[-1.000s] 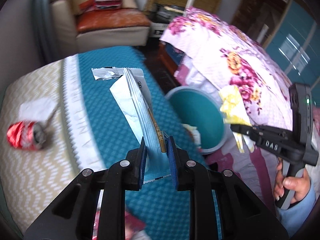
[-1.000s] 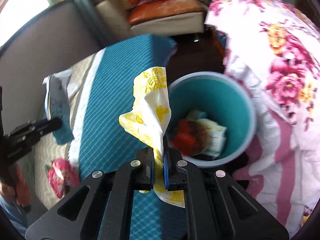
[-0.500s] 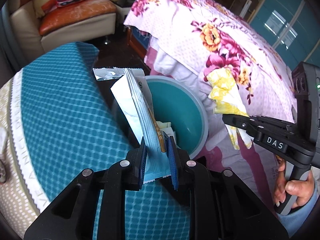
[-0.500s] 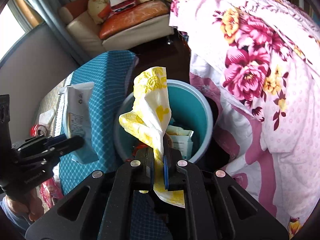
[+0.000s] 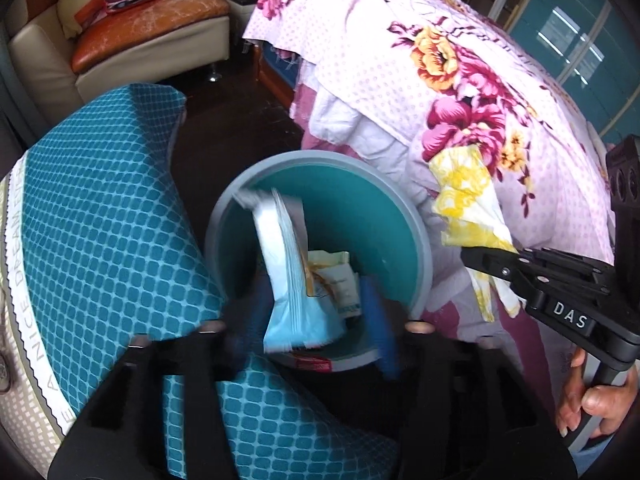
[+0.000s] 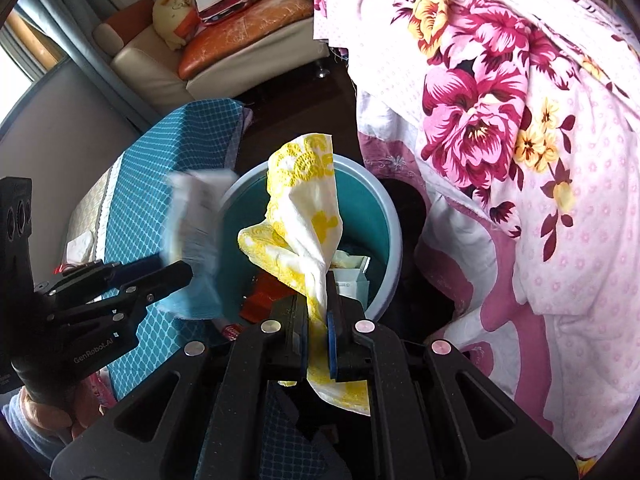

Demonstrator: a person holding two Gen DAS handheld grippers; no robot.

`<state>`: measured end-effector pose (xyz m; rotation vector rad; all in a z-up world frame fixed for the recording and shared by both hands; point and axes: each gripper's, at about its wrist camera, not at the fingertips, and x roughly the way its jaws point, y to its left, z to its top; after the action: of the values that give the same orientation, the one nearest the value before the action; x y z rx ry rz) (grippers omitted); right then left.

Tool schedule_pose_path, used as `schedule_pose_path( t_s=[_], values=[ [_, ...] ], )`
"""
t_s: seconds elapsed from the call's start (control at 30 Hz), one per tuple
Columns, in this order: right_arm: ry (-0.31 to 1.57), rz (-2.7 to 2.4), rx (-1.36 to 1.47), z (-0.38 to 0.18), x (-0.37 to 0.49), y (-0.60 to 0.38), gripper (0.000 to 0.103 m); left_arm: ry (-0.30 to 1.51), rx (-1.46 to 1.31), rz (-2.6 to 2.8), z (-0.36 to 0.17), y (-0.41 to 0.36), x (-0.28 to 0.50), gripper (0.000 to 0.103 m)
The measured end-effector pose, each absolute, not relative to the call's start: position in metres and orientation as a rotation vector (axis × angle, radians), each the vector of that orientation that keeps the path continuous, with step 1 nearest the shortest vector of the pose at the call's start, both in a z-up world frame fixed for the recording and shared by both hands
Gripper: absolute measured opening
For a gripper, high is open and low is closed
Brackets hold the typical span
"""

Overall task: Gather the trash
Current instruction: 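Carry tissue and packet over the teal bin and open both tools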

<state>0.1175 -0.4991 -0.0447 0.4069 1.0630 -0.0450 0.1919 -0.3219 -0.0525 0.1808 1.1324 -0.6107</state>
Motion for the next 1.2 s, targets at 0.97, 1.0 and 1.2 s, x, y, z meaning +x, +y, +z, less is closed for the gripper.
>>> schedule_pose_path(
  t_s=[0.97, 1.0, 1.2],
  values=[
    [1.093, -0.06, 0.378, -0.05, 0.142, -0.474, 0.044, 1.186, 0.075, -0.55, -0.055, -0.251, 0.182, 0.09],
    [1.093, -0.059, 0.377, -0.05, 0.143, -0.473, 0.045, 1.187, 0.073, -0.551, -0.056, -0.25, 0.182, 0.091],
    [1.093, -0.082, 0.35, -0.044, 0.139, -0.466, 0.069, 1.193, 0.054, -0.558, -0.056, -0.243, 0.177, 0.091]
  ],
)
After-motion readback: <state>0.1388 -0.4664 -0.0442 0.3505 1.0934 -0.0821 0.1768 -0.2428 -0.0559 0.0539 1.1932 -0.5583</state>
